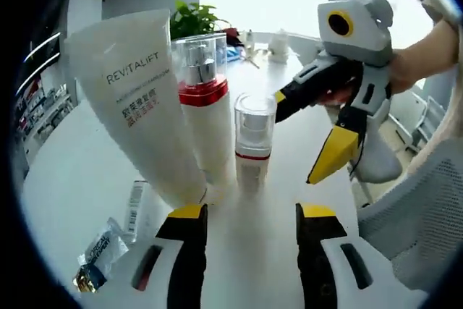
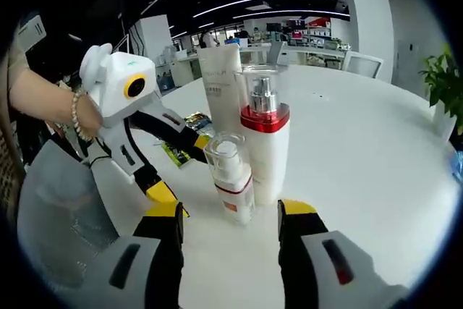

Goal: Arrange the skincare products in the storage area until every visible bottle or jar stands upright without overlapping.

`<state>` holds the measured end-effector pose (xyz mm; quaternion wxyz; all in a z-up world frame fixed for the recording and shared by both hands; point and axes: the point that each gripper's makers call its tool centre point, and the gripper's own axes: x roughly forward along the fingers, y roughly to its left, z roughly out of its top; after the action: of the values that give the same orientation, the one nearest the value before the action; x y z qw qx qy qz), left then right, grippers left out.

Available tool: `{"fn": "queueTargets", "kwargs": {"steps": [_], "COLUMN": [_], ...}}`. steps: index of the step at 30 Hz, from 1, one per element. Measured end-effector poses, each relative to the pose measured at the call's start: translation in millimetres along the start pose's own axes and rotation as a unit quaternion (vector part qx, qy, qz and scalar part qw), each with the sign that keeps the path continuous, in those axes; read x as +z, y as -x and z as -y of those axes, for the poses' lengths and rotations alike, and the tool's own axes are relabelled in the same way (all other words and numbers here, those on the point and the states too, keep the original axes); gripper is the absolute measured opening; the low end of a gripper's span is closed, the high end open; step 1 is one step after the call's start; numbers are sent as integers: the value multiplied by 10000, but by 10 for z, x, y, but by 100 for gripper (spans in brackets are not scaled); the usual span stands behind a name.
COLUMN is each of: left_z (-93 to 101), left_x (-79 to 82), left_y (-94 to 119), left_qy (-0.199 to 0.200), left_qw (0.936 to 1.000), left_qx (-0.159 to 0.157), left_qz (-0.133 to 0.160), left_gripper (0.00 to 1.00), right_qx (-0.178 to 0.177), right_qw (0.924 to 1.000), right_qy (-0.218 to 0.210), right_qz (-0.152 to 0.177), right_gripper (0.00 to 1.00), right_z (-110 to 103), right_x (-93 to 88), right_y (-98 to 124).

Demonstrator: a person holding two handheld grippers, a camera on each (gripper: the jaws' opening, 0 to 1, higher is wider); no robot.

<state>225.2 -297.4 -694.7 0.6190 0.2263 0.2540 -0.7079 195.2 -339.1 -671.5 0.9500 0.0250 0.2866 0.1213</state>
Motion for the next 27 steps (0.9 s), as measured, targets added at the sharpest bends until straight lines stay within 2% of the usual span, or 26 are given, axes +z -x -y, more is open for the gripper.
{"fn": "queueTargets", "kwargs": {"steps": [5,10,15,19,25,27], "left_z": [-24,-19,17,50,75,72], "left_x": [-12,-33,-50,-143,-232,-261], "left_y": [187,423,682,869,1159,1237], "left_qy": [385,871,1311,1617,2092,2165], "left_qw": [9987,9941,9863,9794,9648,9617], "left_qx": [272,536,776,972,1237,1319], "left_qz": [178,354,634,725,1004,1041], "left_gripper": [59,67,75,82,89,91], "right_qx": [-59,-156,-215,-267,-319,-336], "right_qw": [10000,9998,9996,9993,9990,9988], "right_qy": [-21,-48,-53,-121,-156,-168], "right_qz": [65,126,176,248,272,299], "right_gripper": [60,64,68,73,76,77], "right_z": [-26,-72,-147,-205,-282,-289], "right_x": [29,41,41,53,29,28], "right_y": [66,141,213,281,366,393]}}
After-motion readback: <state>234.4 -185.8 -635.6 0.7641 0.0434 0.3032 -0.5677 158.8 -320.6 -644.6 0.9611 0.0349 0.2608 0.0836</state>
